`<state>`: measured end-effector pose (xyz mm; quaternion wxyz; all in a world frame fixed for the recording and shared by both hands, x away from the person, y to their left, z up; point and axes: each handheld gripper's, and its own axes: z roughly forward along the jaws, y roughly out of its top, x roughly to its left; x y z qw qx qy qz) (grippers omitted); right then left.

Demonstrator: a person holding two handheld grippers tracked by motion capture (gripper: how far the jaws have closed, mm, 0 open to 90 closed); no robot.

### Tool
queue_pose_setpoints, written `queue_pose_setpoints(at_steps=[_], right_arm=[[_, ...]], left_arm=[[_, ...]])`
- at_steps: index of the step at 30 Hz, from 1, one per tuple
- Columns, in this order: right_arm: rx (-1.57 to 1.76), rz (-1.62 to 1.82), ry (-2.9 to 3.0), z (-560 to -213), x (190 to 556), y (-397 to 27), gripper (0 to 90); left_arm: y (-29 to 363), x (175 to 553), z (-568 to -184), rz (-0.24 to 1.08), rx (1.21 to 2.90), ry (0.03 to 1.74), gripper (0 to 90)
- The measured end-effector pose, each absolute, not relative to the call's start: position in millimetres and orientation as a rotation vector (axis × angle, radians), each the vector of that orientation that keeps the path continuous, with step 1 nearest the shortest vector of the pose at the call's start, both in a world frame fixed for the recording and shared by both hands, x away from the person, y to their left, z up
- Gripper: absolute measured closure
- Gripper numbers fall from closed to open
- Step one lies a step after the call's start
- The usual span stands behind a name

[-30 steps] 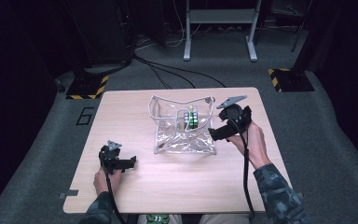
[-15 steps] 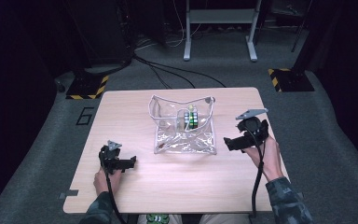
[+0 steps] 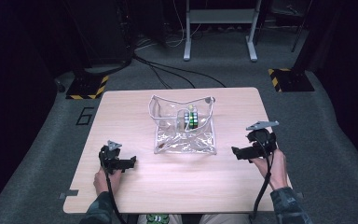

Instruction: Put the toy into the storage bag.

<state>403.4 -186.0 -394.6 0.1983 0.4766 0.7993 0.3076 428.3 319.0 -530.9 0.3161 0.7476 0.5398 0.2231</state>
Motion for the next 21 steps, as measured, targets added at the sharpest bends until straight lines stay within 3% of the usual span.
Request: queue_pose_setpoints(at_steps=[21], right_arm=[[1.423,0.816,2.189,-453.0,382.5,-212.1,0.0]], left_arm=[[318.9,428.1,-530.8,0.589,1.969,1.423,0.1]])
